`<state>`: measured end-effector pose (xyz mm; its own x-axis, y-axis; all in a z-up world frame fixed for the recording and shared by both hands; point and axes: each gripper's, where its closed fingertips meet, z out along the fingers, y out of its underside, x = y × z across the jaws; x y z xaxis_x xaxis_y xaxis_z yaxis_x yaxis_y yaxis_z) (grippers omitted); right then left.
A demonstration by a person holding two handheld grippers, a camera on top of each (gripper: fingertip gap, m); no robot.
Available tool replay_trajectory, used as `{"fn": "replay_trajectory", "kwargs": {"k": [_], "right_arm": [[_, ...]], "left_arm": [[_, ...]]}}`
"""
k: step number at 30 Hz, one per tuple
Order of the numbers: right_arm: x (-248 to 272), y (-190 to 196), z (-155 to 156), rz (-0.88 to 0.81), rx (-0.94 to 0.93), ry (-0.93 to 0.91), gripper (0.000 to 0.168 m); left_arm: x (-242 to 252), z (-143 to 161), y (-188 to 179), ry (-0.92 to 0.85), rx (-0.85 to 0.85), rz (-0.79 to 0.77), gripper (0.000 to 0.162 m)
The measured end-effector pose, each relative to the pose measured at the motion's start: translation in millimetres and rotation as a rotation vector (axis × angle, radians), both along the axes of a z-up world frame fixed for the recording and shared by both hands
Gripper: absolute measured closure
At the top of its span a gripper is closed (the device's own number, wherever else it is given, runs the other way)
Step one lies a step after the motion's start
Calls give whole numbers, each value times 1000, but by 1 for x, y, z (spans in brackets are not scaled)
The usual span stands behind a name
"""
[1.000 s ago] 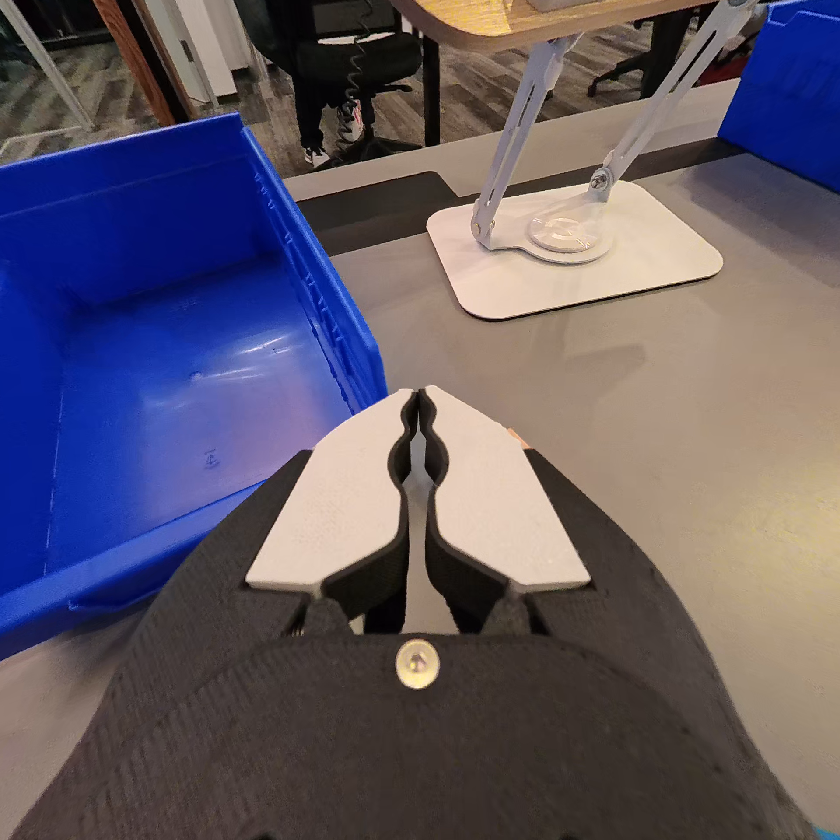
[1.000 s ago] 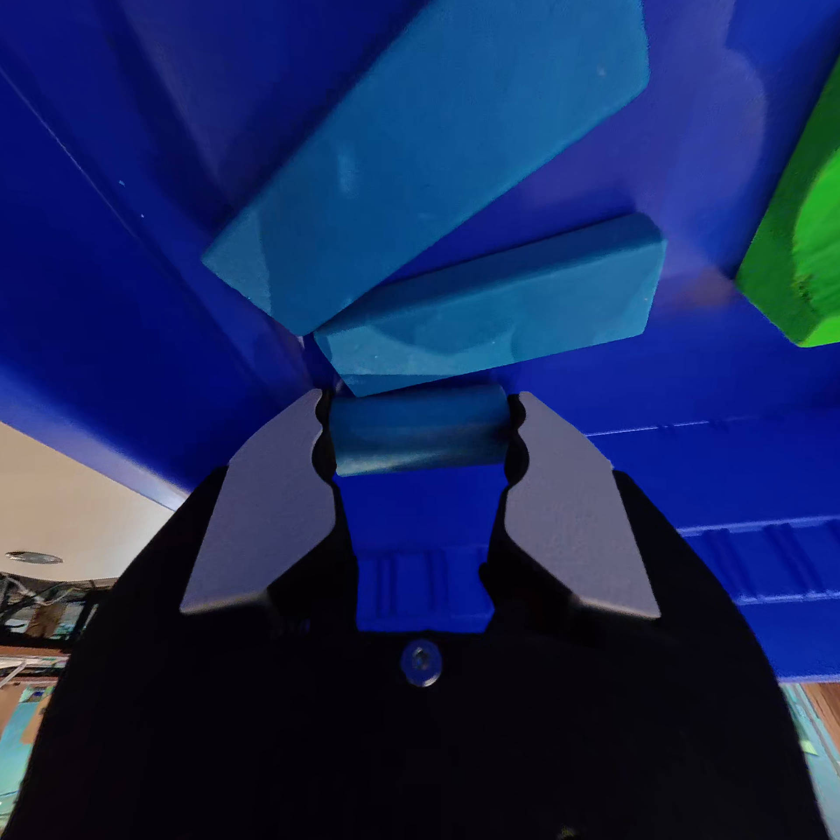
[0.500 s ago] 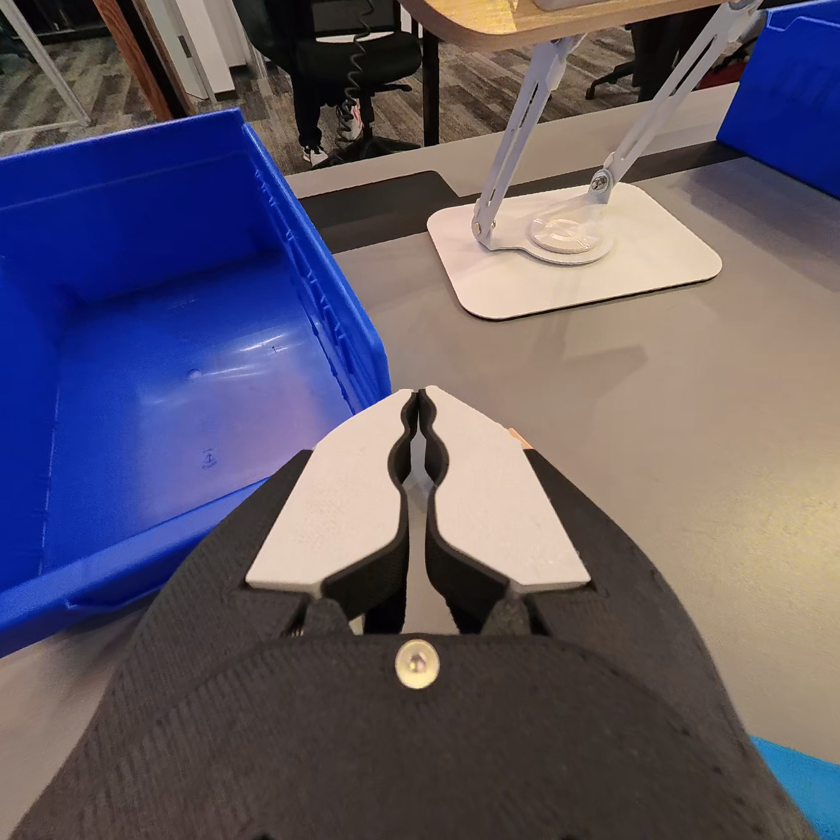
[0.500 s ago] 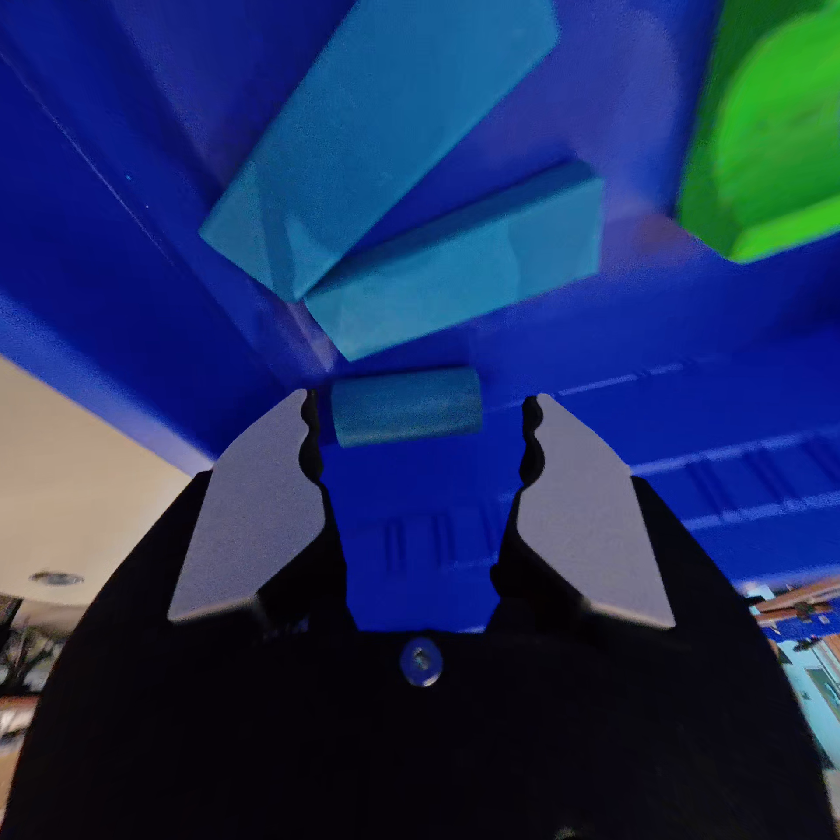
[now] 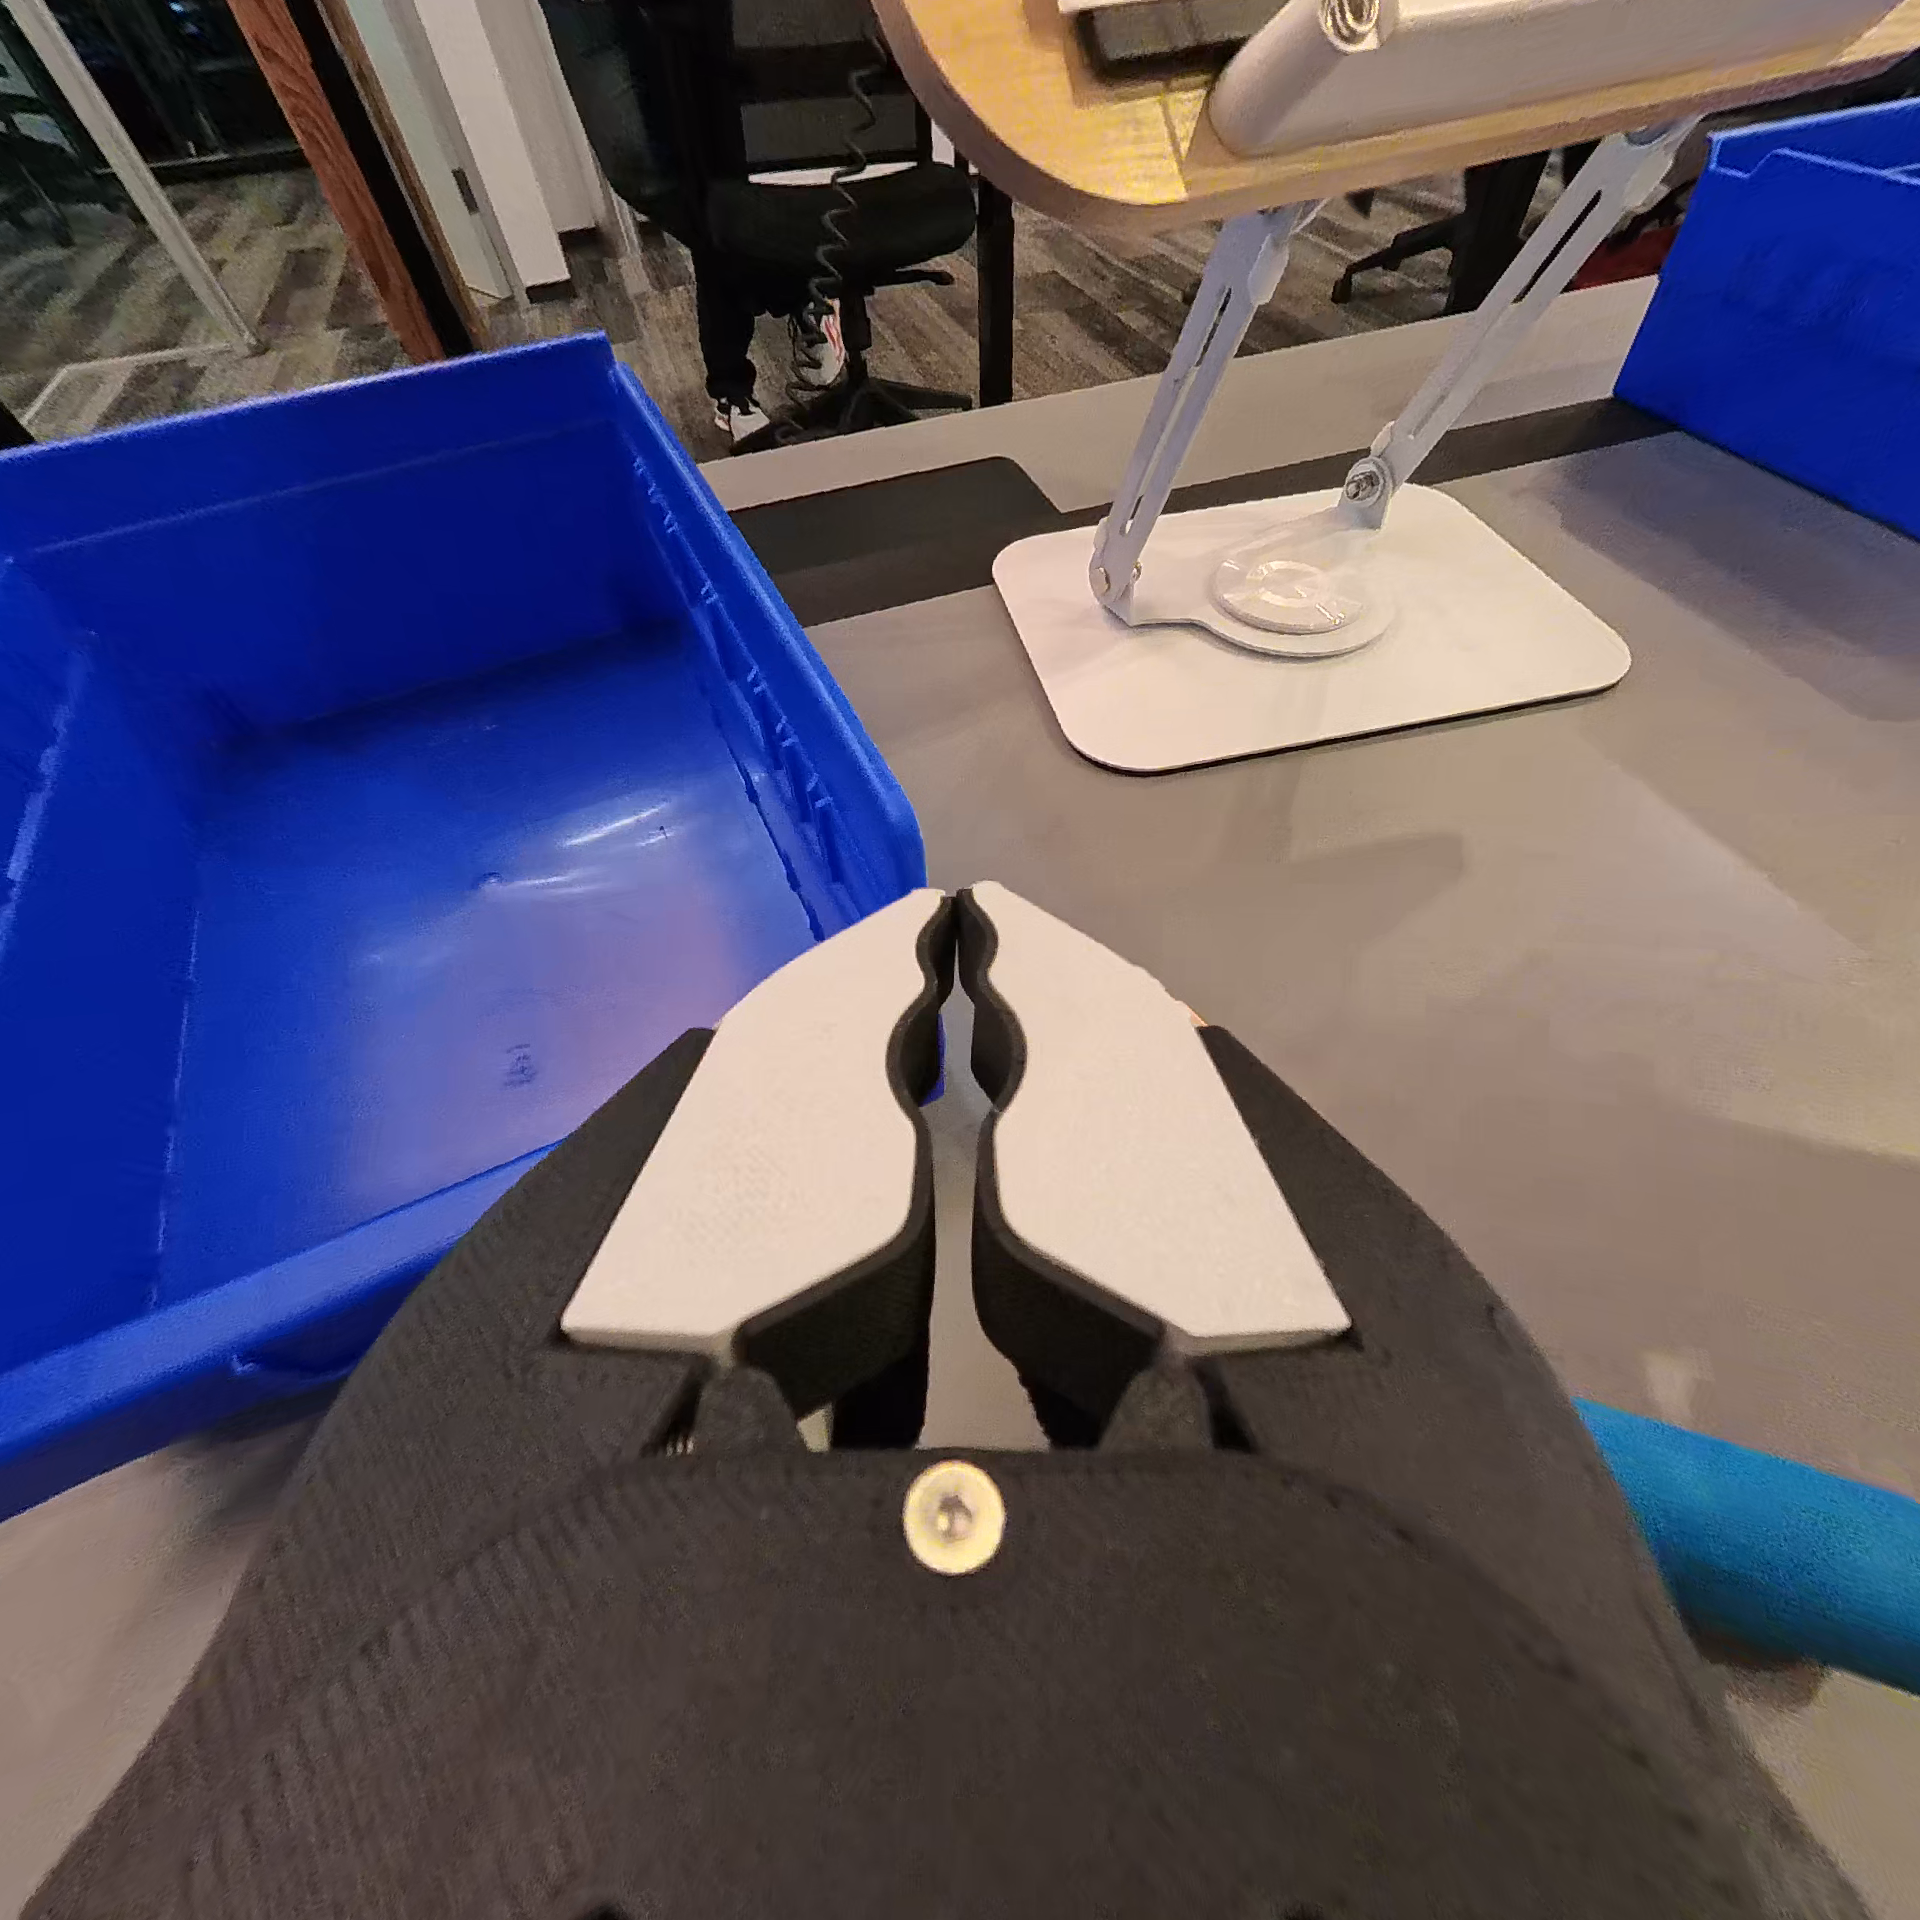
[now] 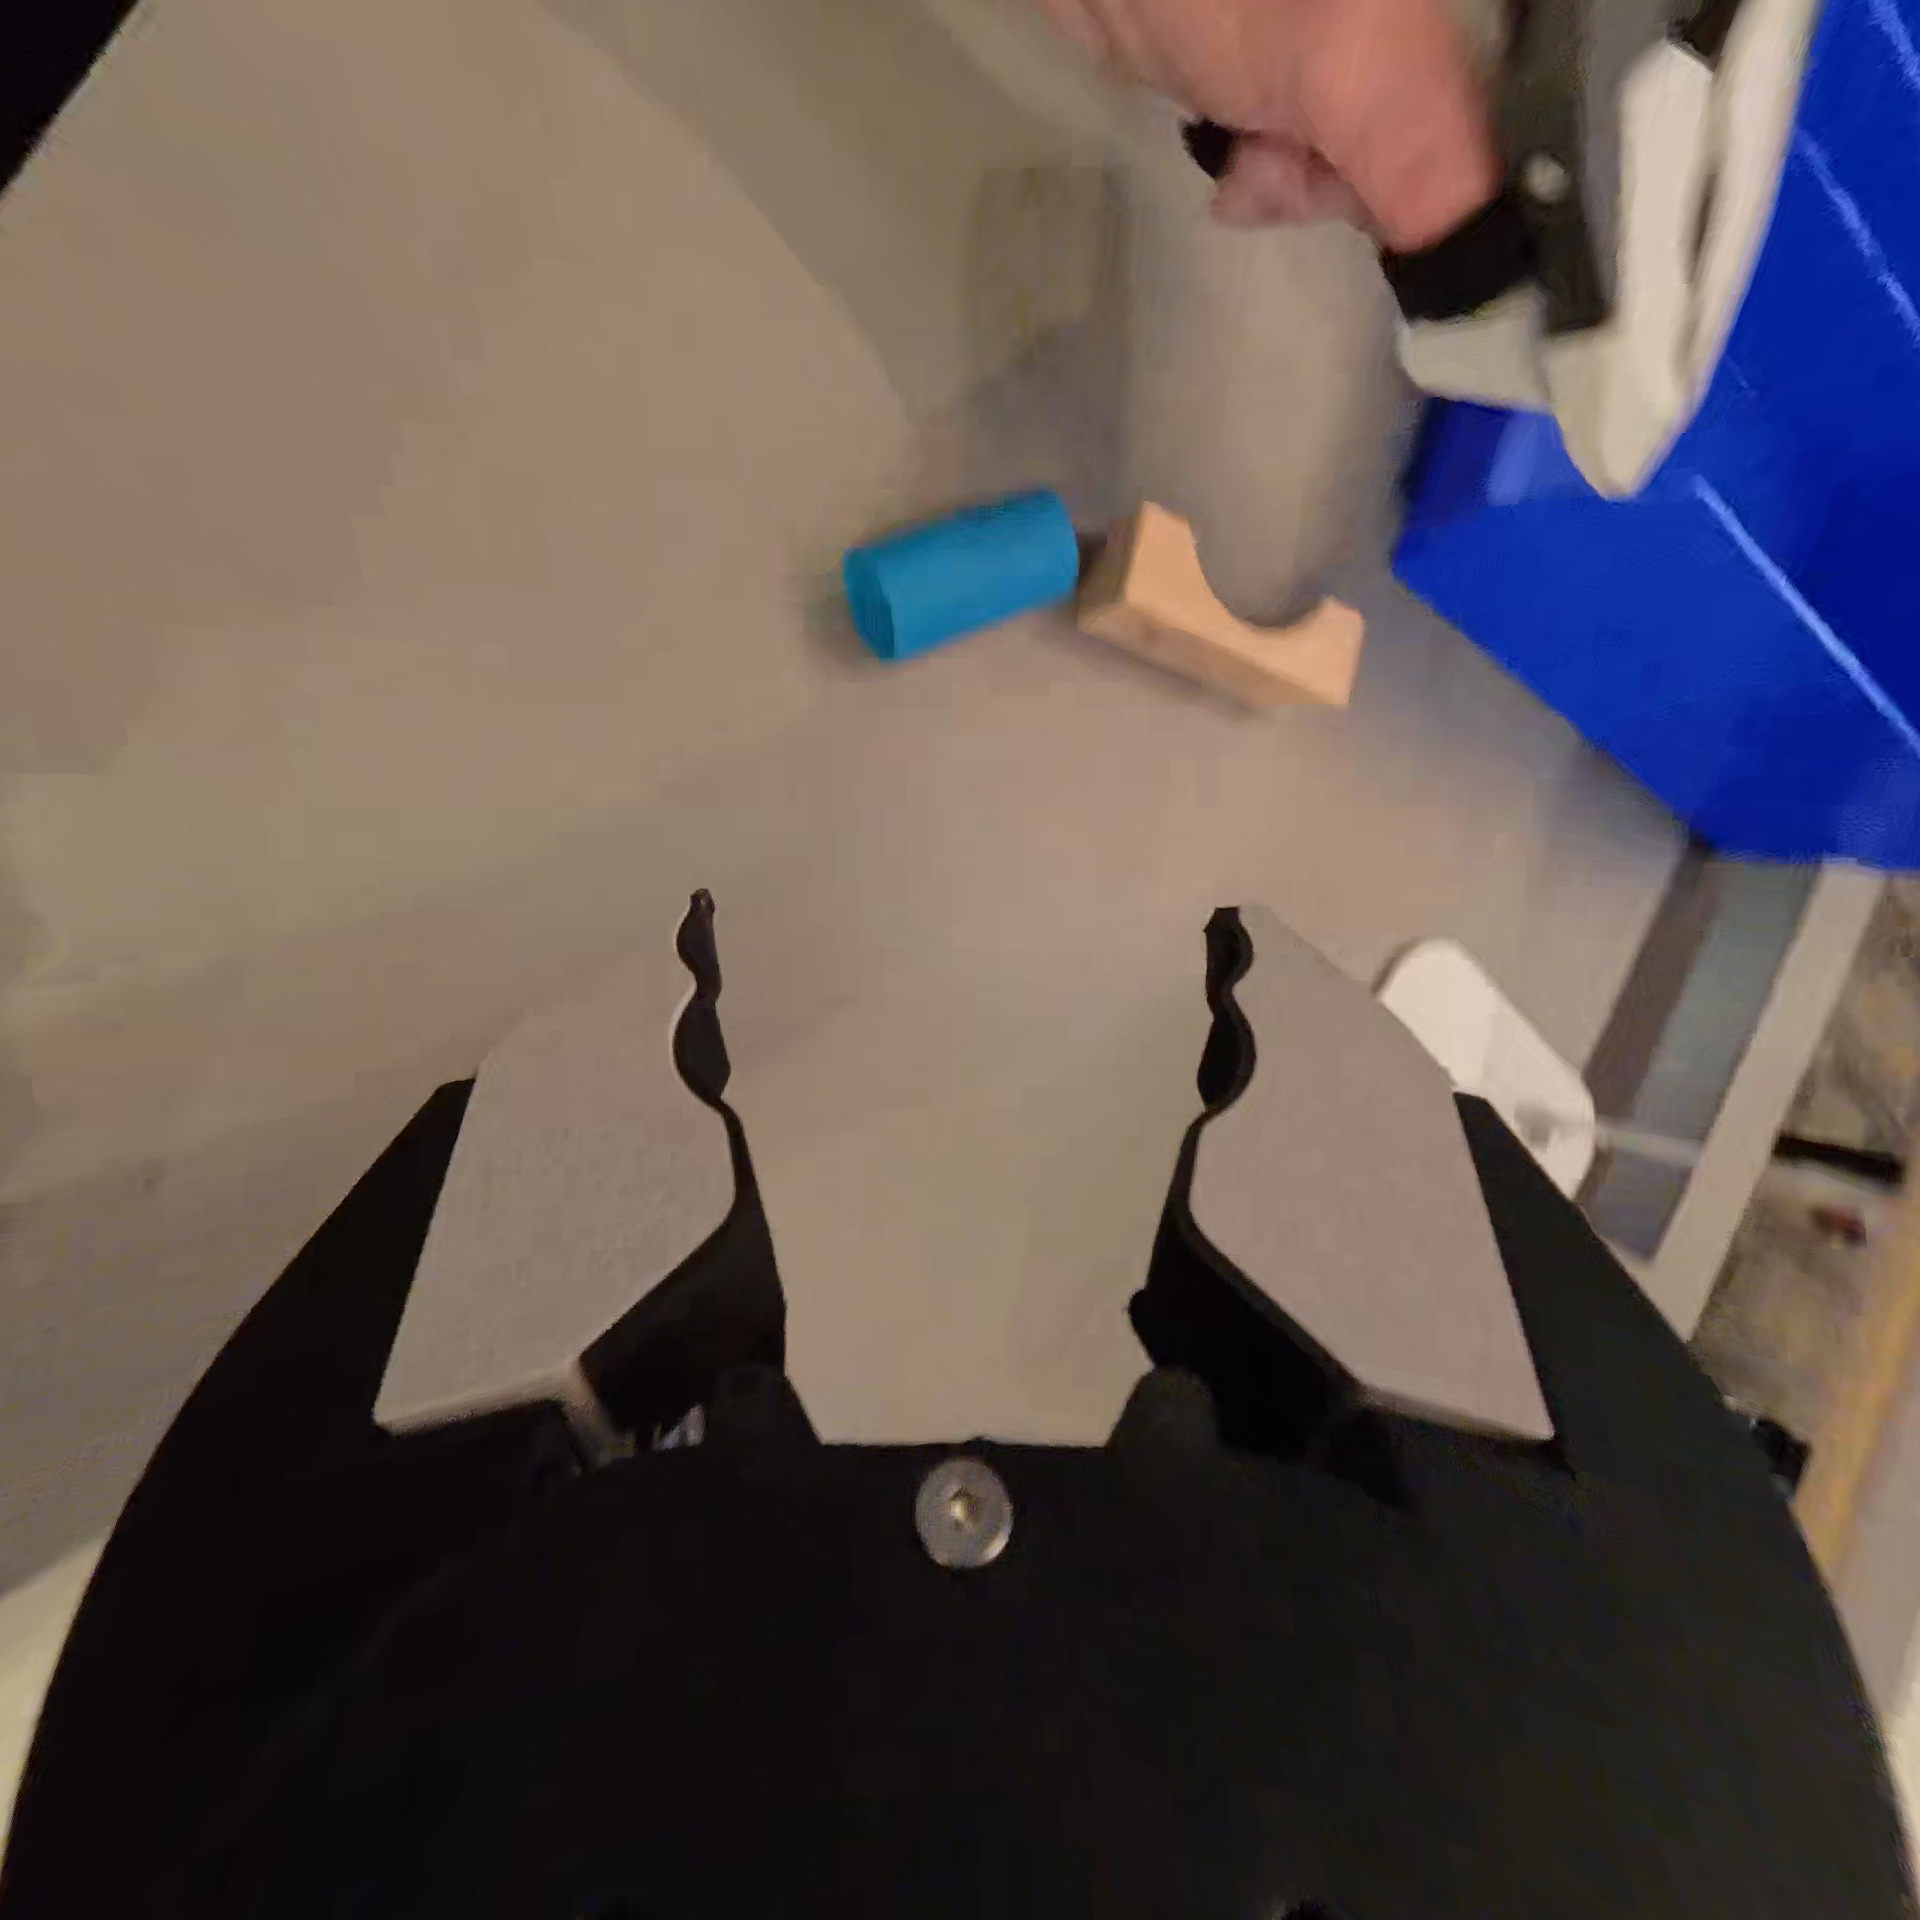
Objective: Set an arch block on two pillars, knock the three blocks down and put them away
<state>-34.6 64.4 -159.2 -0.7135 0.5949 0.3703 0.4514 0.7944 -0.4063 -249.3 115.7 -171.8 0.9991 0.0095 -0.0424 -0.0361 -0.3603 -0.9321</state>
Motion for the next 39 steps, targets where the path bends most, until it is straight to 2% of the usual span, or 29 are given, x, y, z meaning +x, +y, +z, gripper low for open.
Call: {"fn": "replay_trajectory", "kwargs": {"k": [4,8,12,18,24,33,36,39], "right_arm": [[-48,-34,-45,149,-39,-120,76],[-66,-32,-87,193,-38,-262,80],[-69,-25,-103,203,-96,-349,90],[-69,-33,-103,253,-114,-355,93],[-69,-34,-90,189,-187,-295,94],[-21,8,-69,-44,-265,-198,94],[11,31,-48,-151,-308,-127,94],[57,73,-15,-305,-295,-39,94]], "left_arm": [[0,3,-1,-14,11,-10,162],[5,6,0,-19,22,-32,162],[10,9,0,-7,26,-50,162],[13,12,0,-13,33,-62,162],[12,12,0,-18,32,-64,162],[18,10,1,-13,25,-77,162],[17,10,1,-14,26,-75,162],[17,9,1,-20,25,-75,162]]}}
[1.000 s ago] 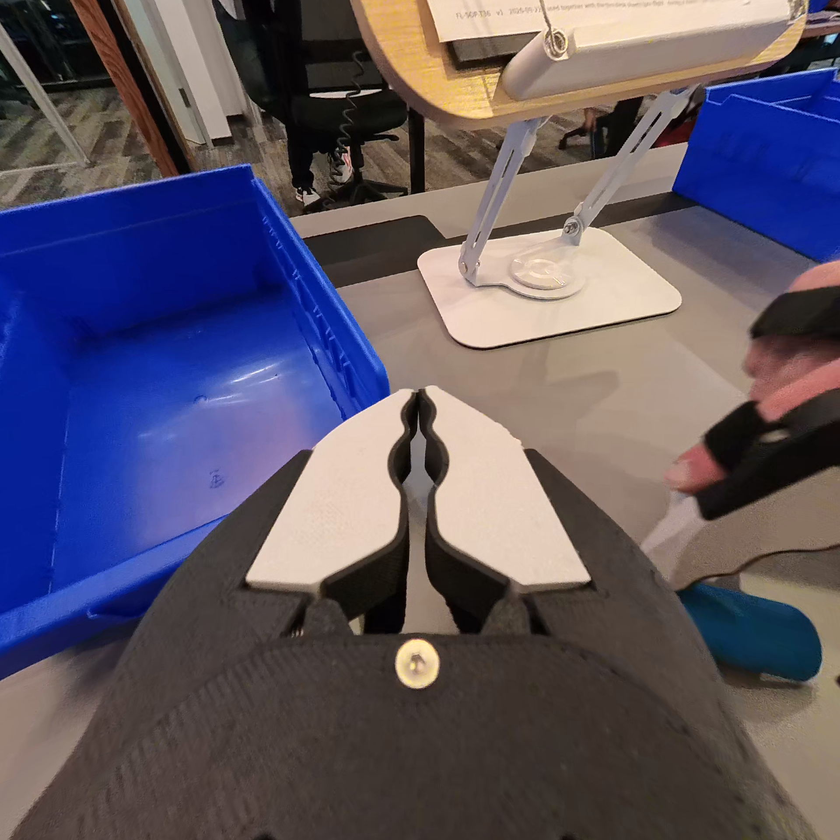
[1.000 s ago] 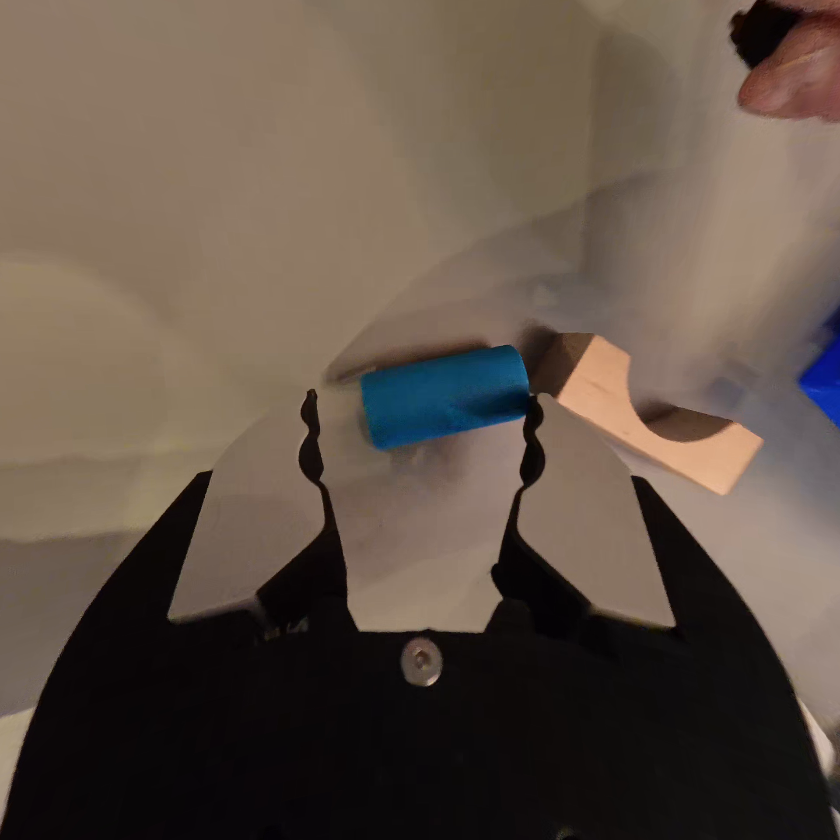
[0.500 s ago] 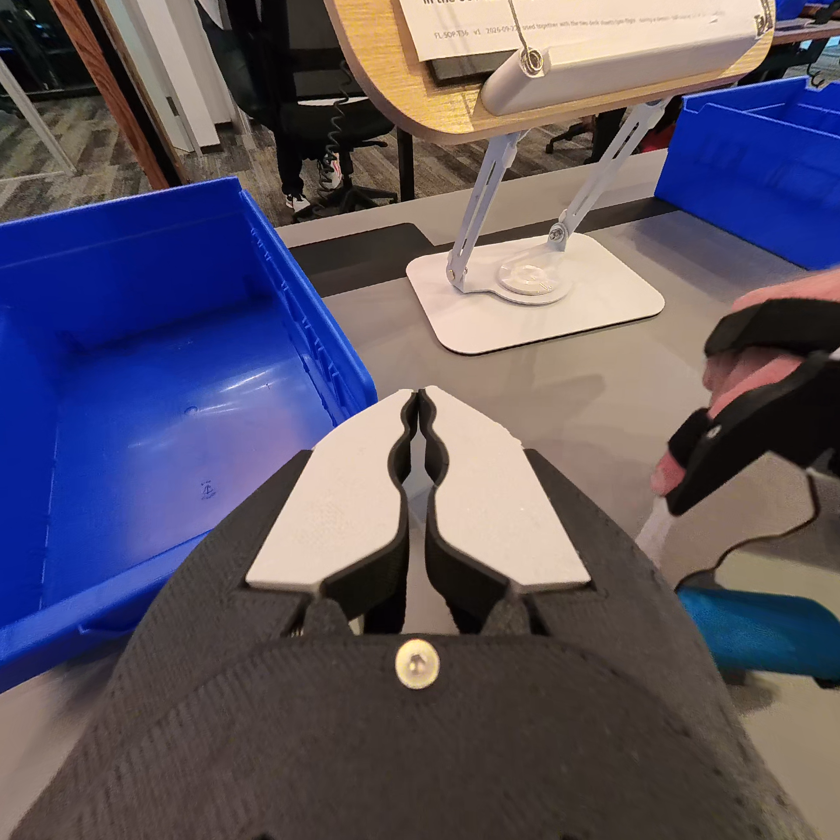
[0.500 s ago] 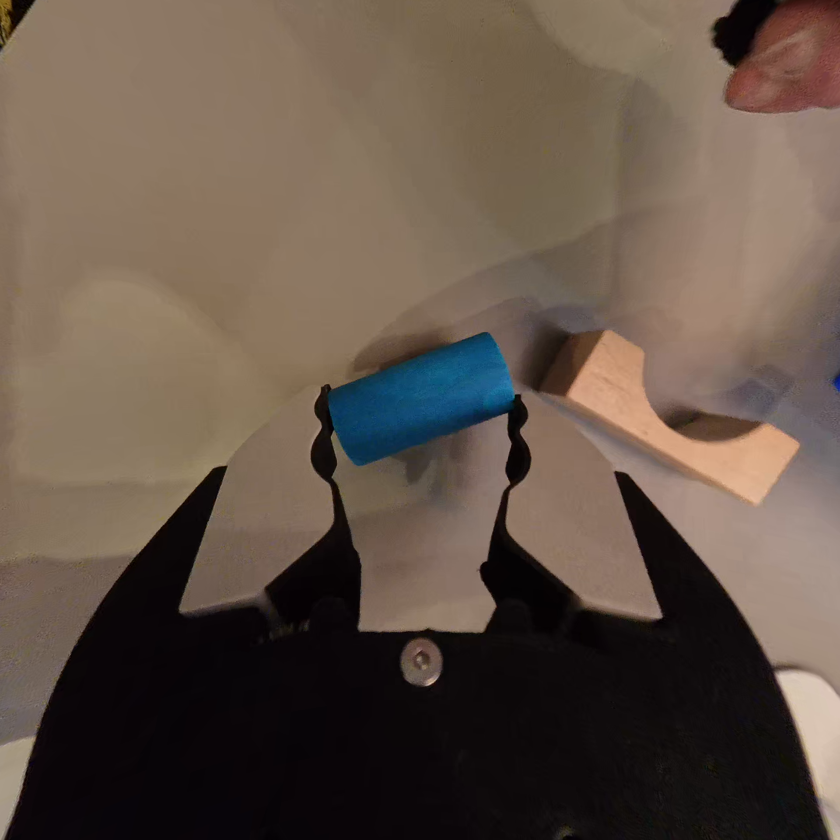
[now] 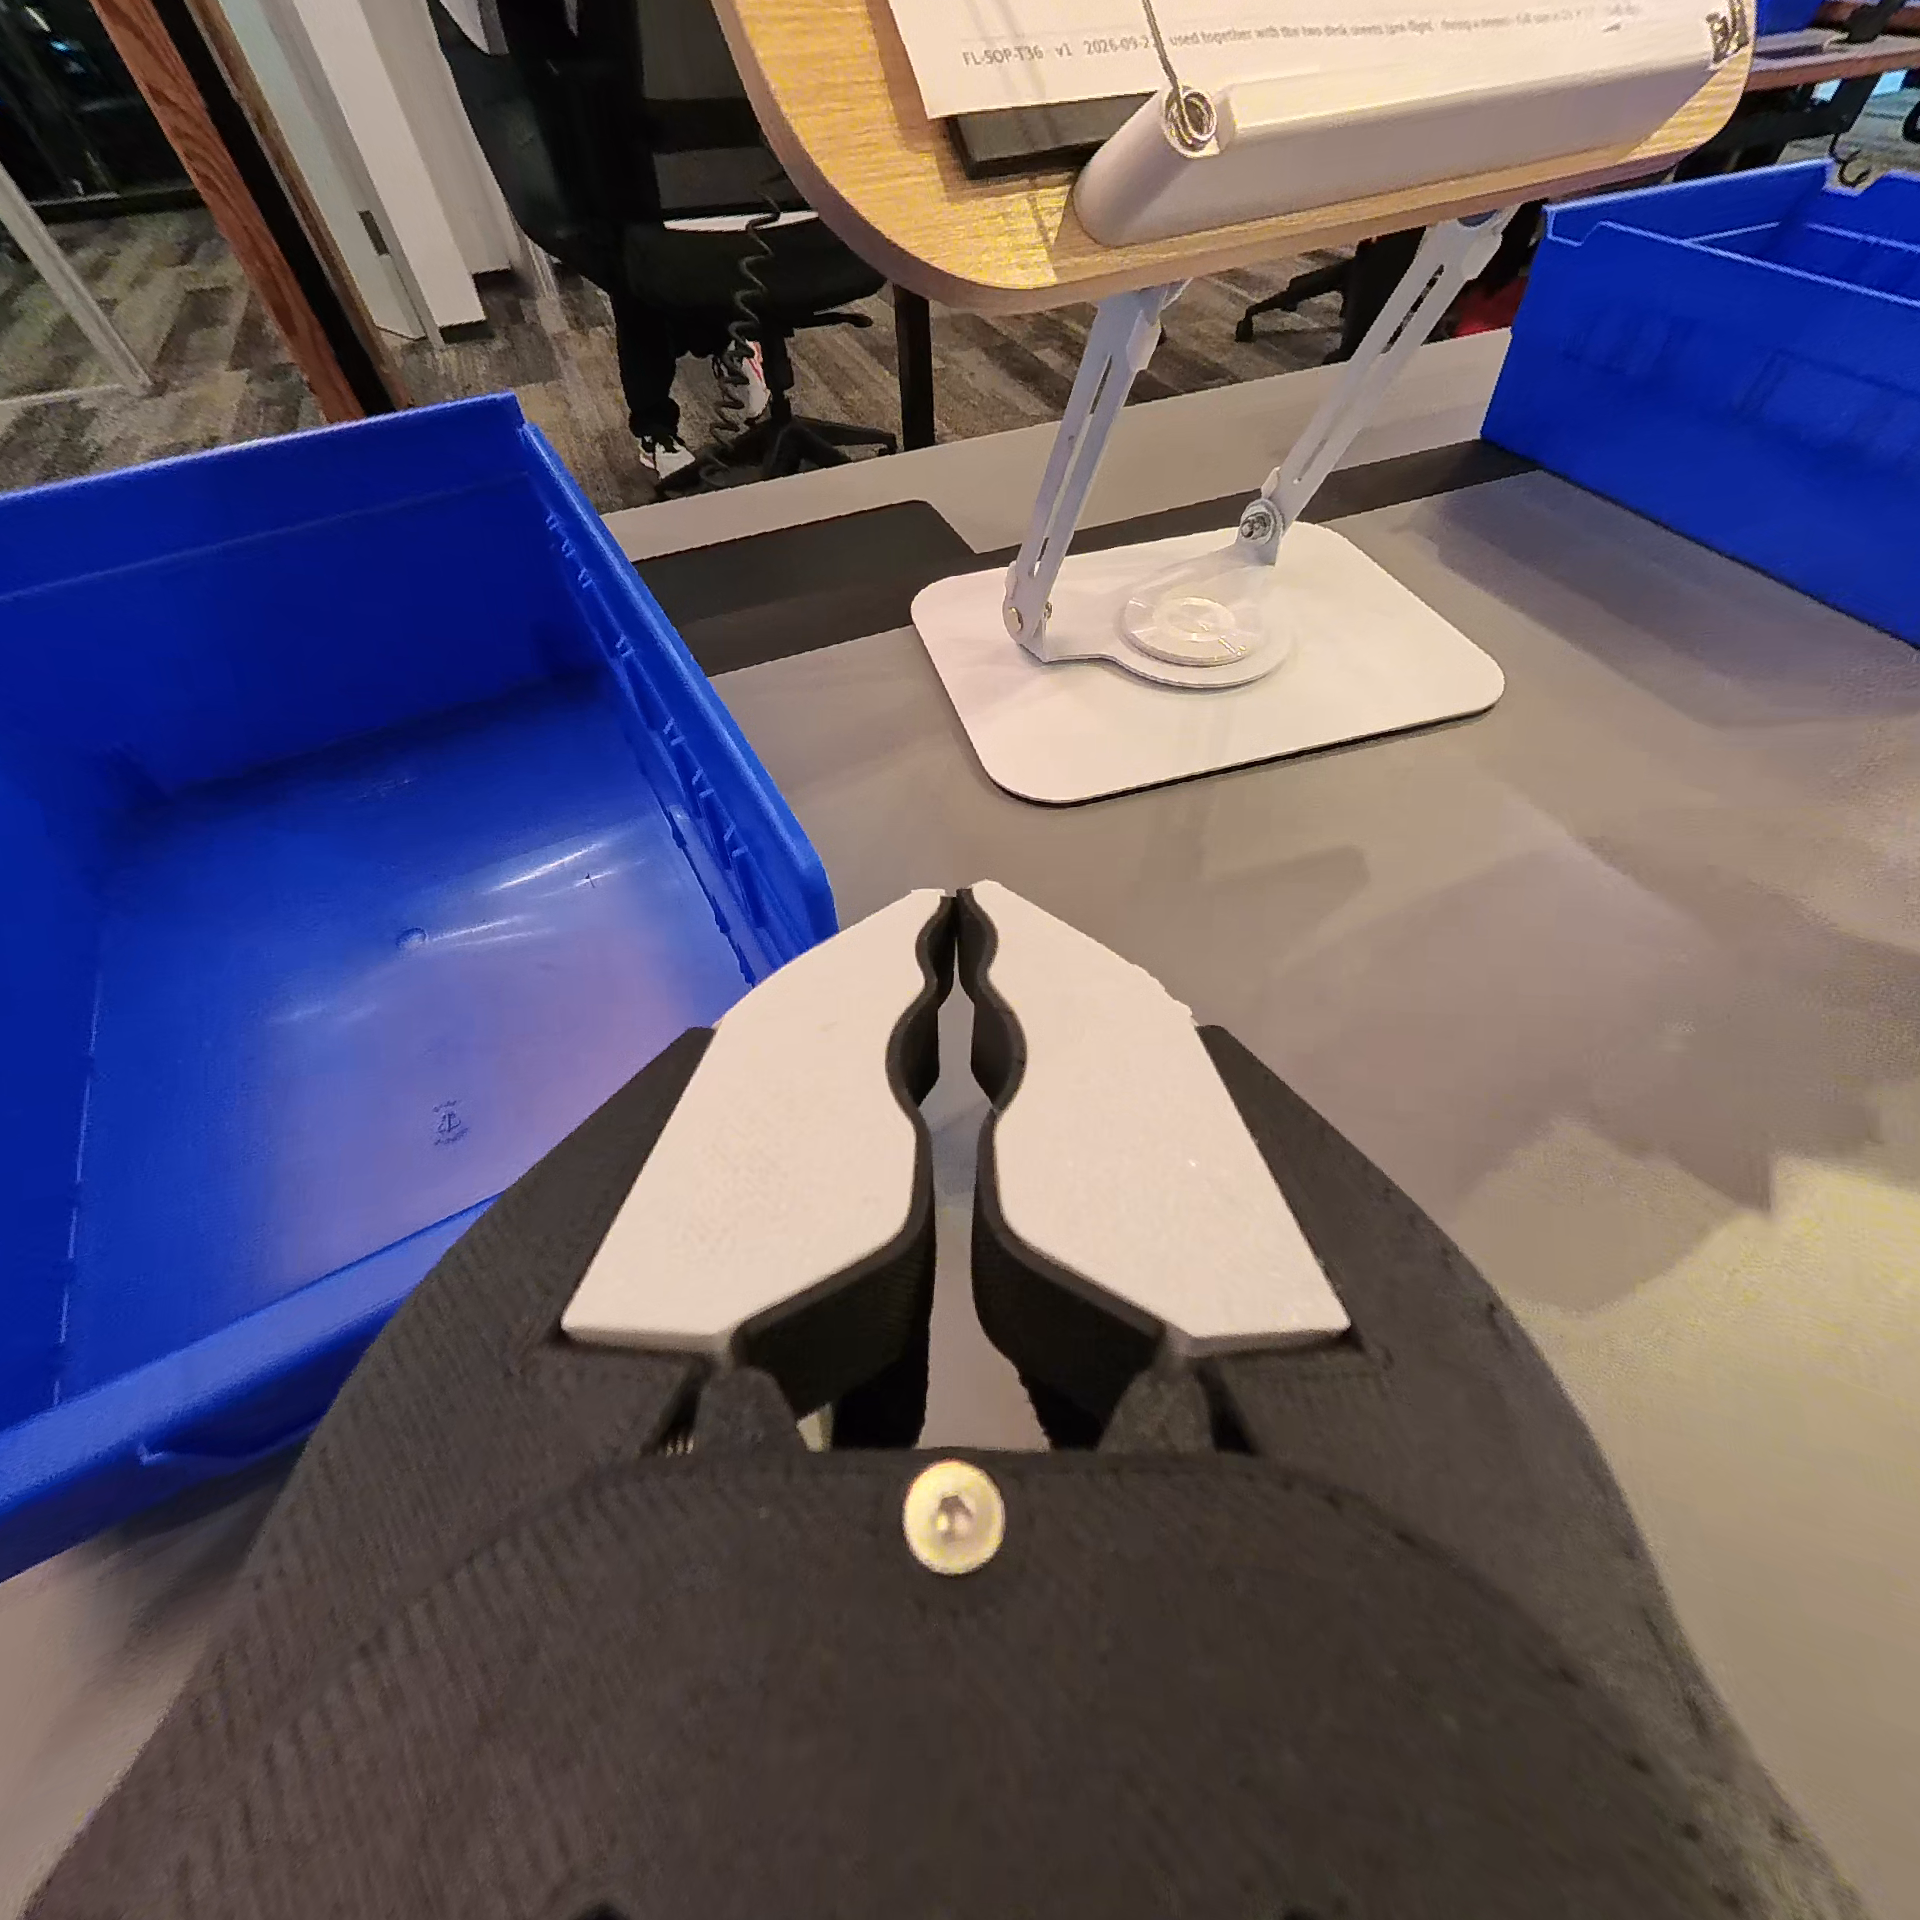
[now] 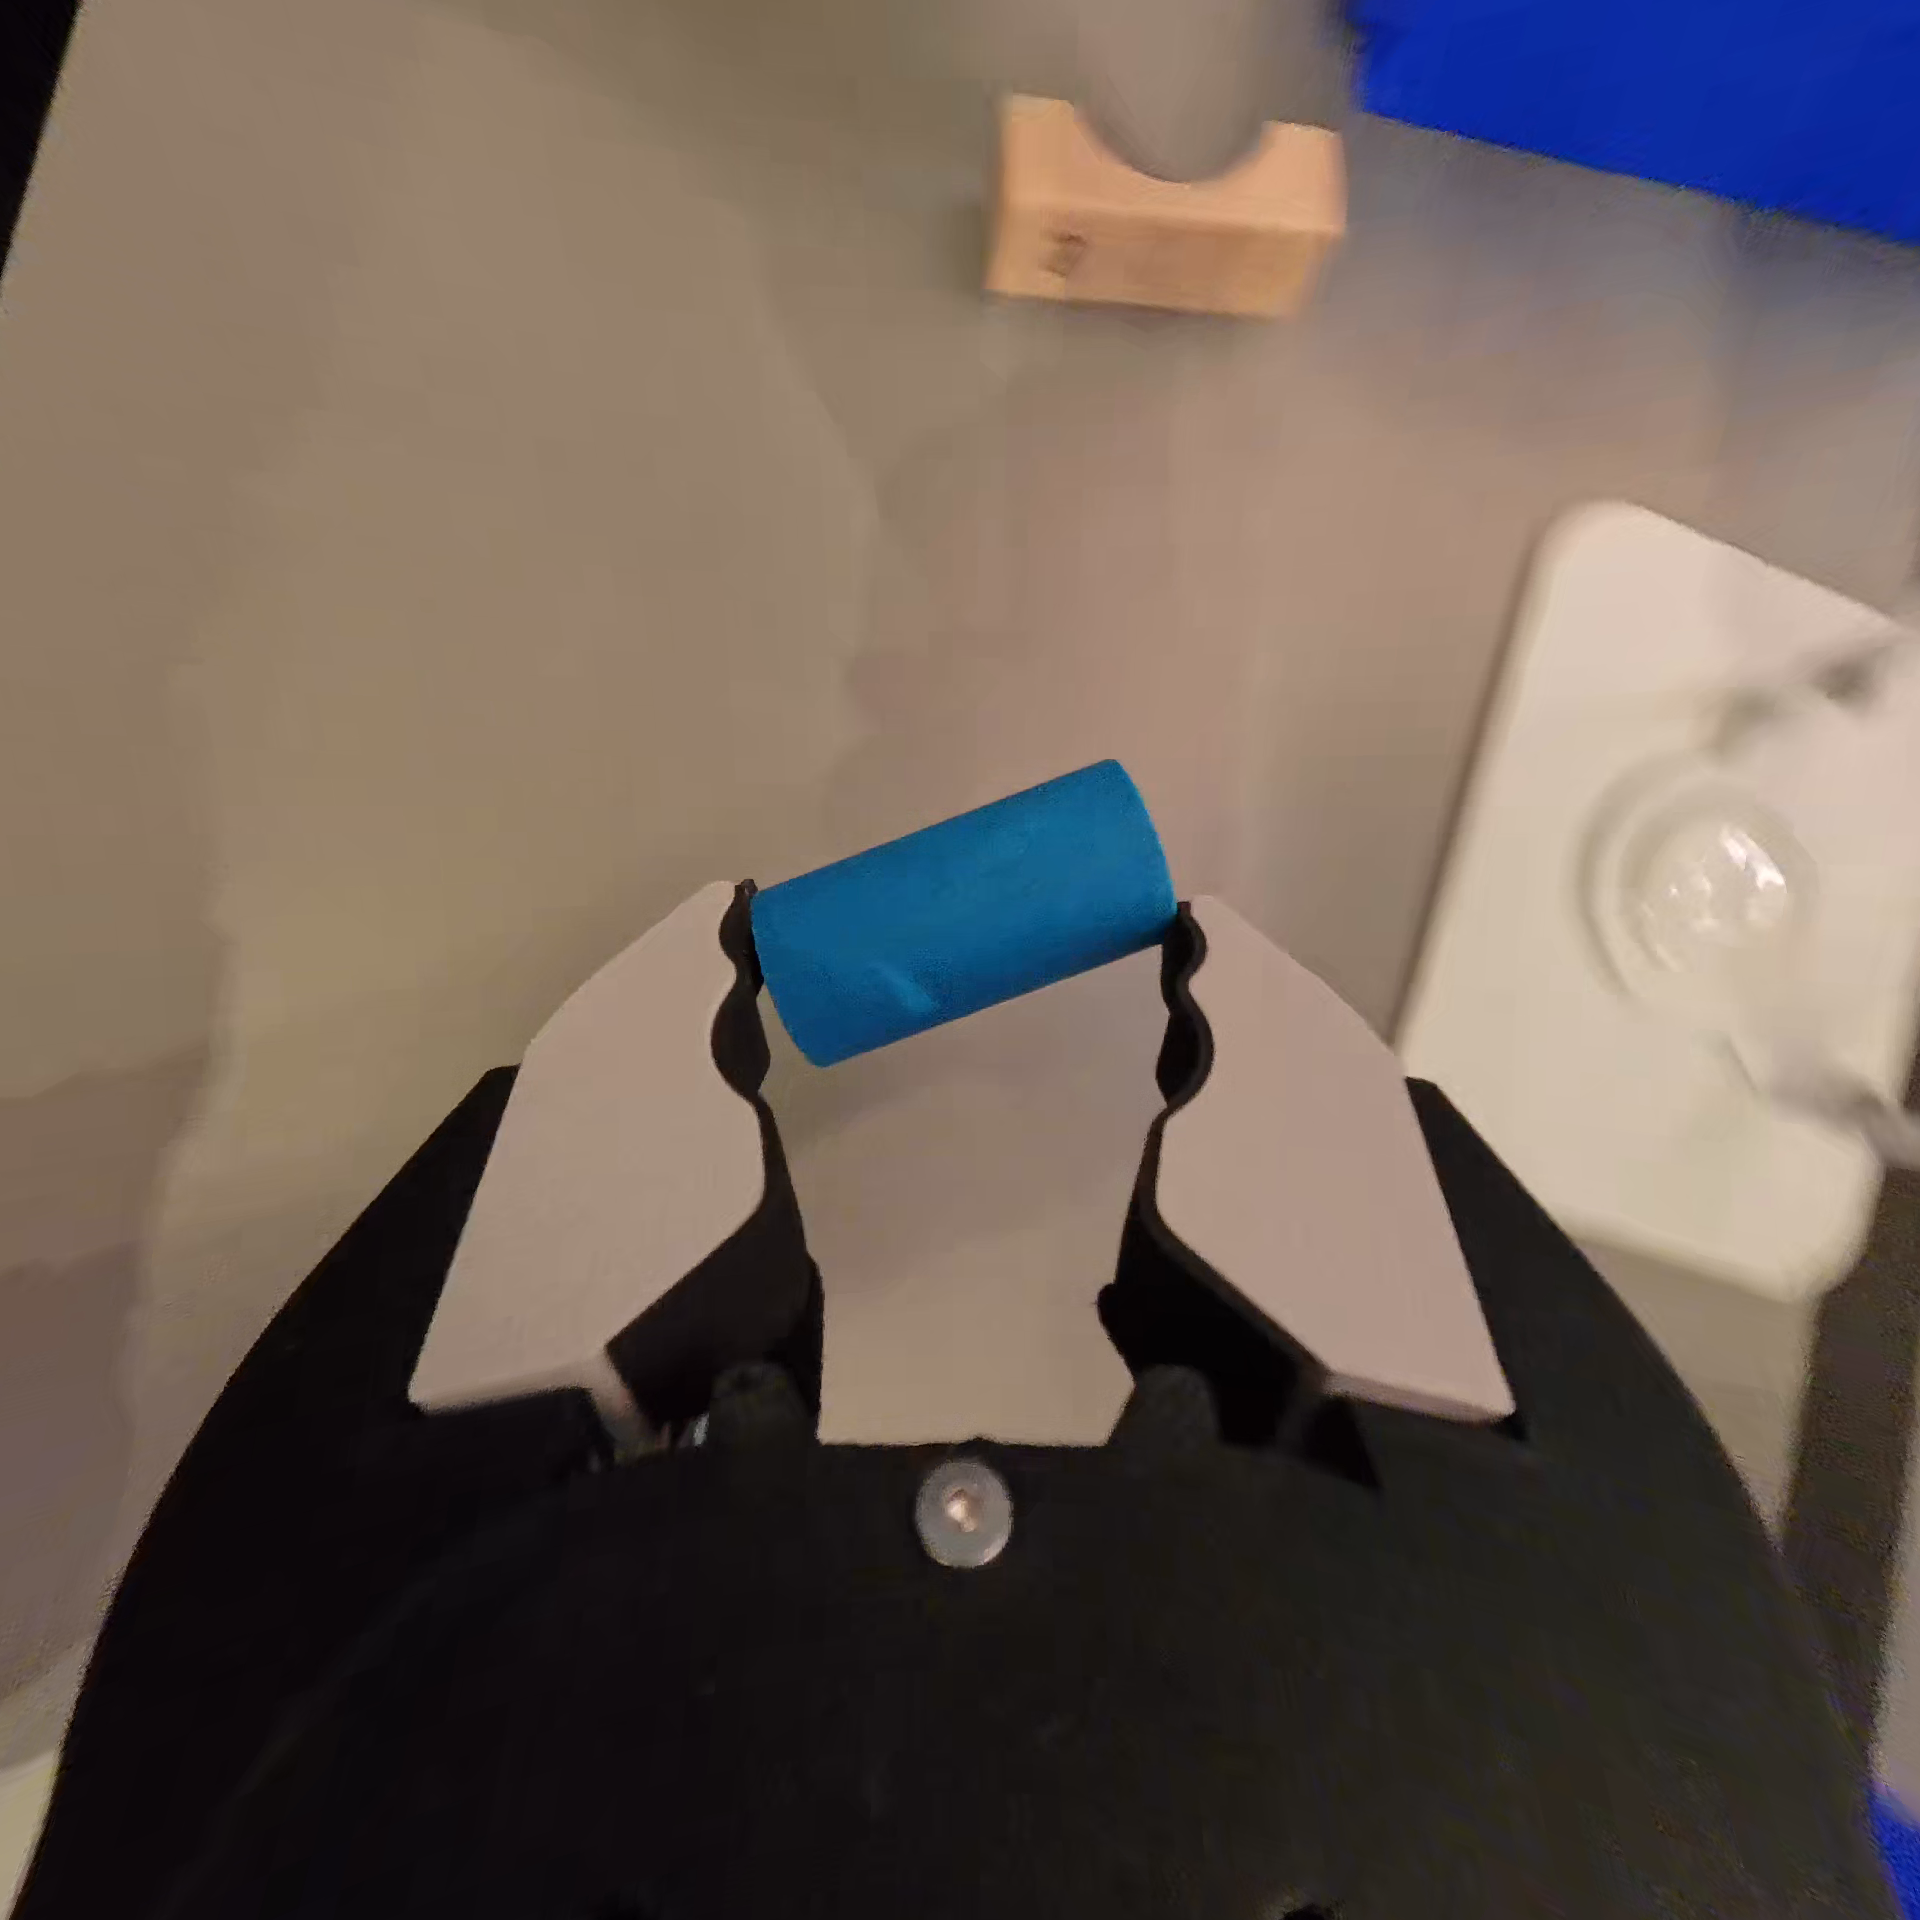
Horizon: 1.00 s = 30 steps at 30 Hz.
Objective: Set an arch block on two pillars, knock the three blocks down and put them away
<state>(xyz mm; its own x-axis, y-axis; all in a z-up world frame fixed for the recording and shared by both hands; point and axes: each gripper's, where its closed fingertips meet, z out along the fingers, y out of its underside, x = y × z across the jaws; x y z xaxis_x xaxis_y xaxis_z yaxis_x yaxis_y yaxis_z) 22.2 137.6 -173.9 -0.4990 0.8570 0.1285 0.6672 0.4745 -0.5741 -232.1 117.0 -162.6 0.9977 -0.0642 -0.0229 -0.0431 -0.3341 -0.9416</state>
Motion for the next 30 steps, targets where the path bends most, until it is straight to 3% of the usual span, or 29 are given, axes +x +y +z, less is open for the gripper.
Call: {"fn": "replay_trajectory", "kwargs": {"k": [6,9,12,19,30], "right_arm": [[119,133,59,-461,190,-57,94],[177,197,48,-658,217,-205,94],[220,235,19,-762,252,-389,94],[272,267,-42,-786,281,-716,93],[288,270,-76,-634,313,-948,93]], "left_arm": [[2,-2,2,5,-9,-1,162],[2,-4,3,6,-16,-2,162],[2,-8,4,12,-29,-2,162],[3,-13,5,10,-43,-9,162],[4,-16,6,17,-56,-16,162]]}}
